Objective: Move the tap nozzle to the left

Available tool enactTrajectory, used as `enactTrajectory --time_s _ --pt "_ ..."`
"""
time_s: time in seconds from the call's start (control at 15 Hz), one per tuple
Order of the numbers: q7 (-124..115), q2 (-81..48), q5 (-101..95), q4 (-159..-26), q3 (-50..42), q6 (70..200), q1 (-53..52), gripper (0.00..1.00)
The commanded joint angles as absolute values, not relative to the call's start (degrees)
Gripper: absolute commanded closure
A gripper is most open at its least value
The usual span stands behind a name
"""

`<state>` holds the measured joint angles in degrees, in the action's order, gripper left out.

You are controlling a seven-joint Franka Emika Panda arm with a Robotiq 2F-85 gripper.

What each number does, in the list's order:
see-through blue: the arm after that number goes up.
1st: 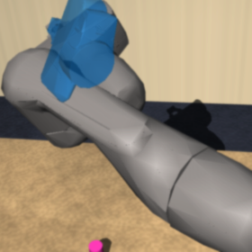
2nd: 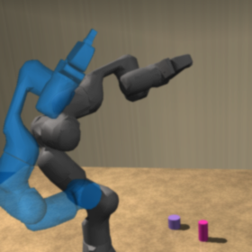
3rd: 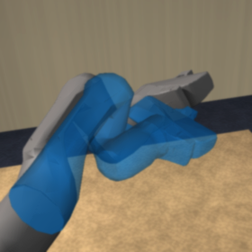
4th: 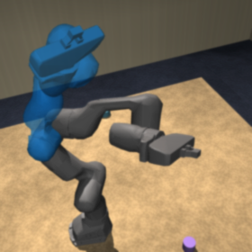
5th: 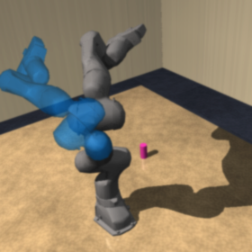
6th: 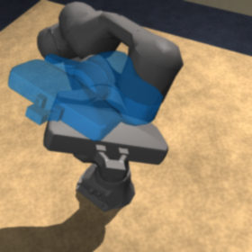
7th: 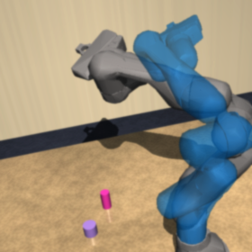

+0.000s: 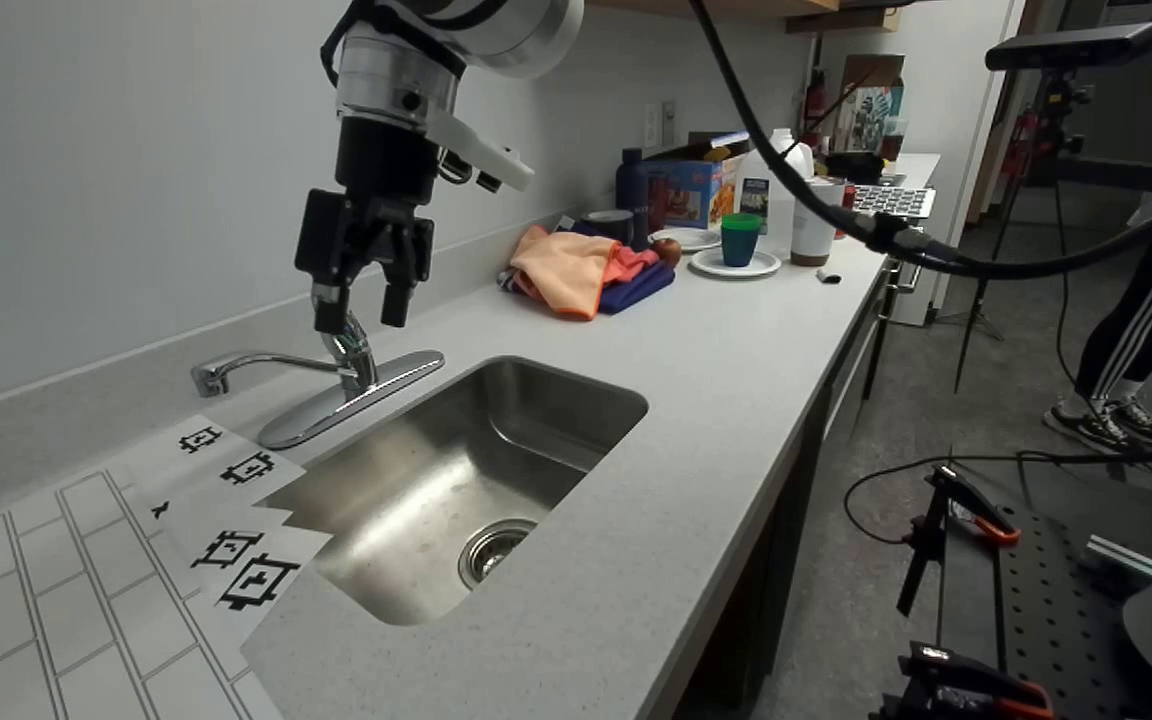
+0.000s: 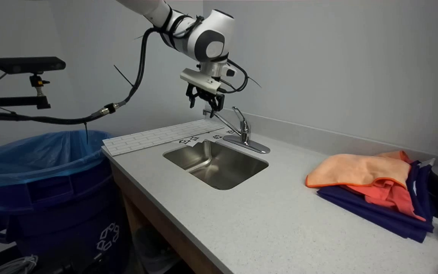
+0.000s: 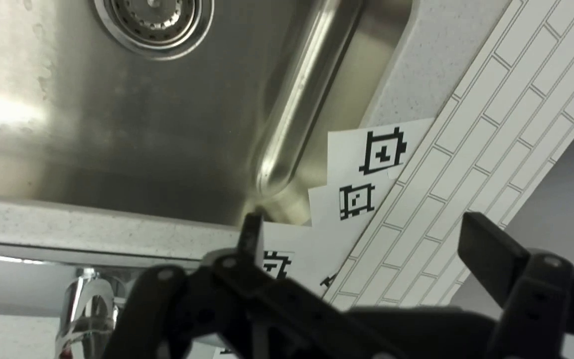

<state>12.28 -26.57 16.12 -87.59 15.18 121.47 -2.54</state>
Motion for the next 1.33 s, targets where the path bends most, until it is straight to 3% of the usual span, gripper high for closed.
enactTrajectory --time_s 0.0,1.27 --pt "11.86 -18.81 15.18 -97.38 13.16 121.58 -3.73 0.0" --pt "1.77 -7.02 -7.21 -110.6 9.48 134.9 -7.78 0.0"
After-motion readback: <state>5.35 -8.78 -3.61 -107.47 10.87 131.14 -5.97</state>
